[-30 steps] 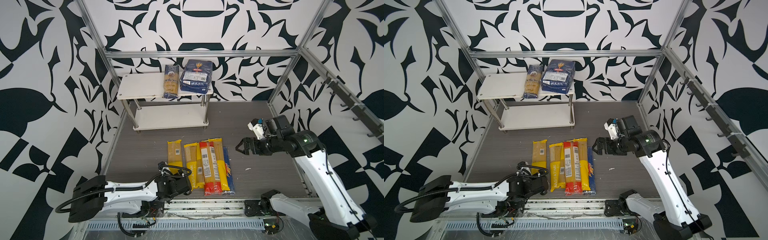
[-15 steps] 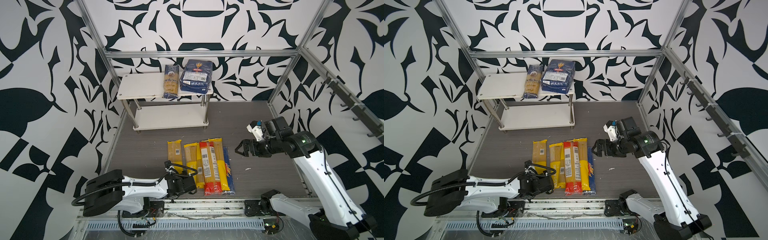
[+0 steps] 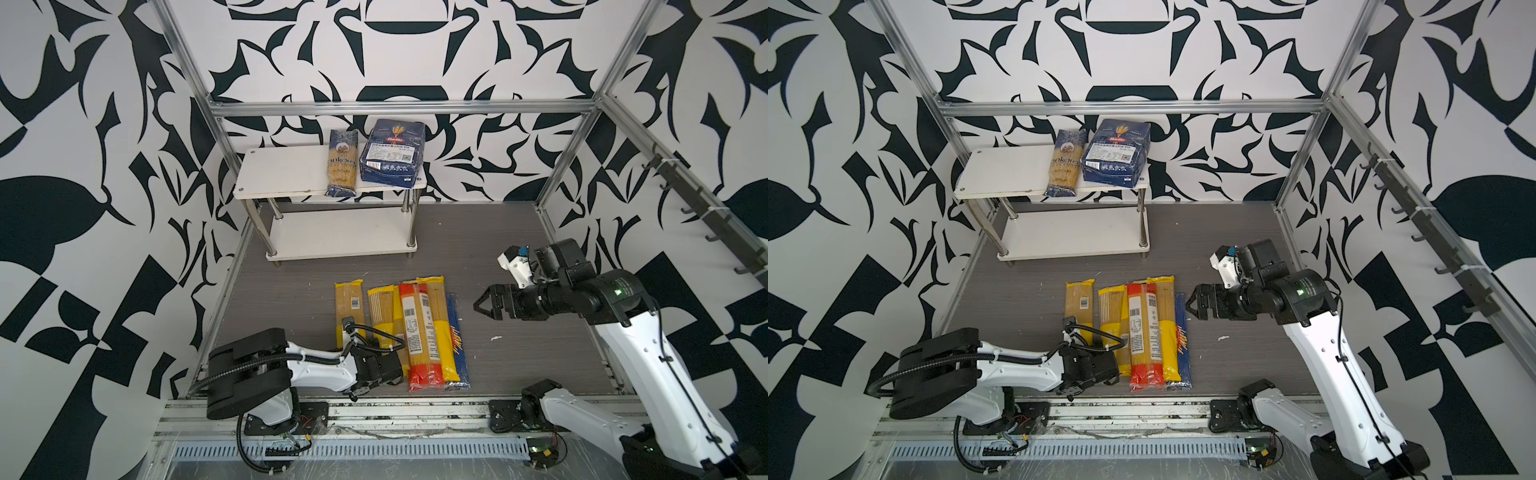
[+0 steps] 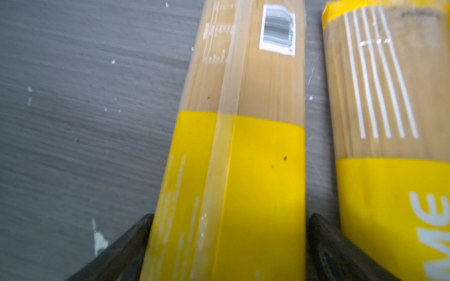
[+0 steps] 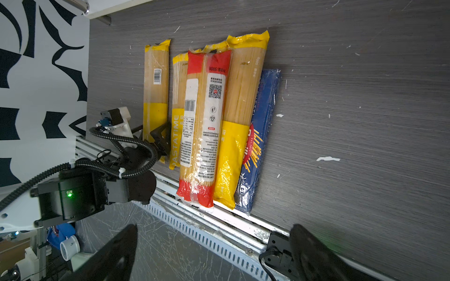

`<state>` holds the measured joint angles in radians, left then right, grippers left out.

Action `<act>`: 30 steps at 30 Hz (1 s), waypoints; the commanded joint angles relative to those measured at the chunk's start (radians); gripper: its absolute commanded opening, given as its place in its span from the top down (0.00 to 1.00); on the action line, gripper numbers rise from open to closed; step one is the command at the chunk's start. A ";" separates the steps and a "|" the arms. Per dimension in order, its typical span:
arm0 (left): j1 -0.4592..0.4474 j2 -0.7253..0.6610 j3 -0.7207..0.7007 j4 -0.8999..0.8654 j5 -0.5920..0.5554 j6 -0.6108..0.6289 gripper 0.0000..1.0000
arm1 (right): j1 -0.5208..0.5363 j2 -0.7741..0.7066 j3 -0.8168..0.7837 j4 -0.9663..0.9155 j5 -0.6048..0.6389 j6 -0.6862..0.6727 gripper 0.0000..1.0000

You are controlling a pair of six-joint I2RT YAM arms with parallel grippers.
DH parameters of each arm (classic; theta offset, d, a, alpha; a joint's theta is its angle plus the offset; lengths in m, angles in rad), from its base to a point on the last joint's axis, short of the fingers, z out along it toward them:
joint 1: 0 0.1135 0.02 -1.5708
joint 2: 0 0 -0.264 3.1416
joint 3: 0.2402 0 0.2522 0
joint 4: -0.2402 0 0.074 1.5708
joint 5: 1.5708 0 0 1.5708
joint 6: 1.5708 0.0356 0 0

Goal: Arrange pasta packages on shelves
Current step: Pick up the pasta bag from the center of the table.

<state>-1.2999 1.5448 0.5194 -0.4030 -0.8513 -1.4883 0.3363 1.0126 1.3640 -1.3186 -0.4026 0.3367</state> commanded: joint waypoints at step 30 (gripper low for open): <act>0.155 -0.742 -0.145 -0.398 0.426 -0.105 0.98 | 0.004 0.094 0.071 0.126 -0.096 0.037 0.00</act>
<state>-1.1728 0.8375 0.3740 -0.5861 -0.5663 -1.5734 0.3363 1.1080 1.3941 -1.2339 -0.4767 0.3645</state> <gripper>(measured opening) 0.229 0.996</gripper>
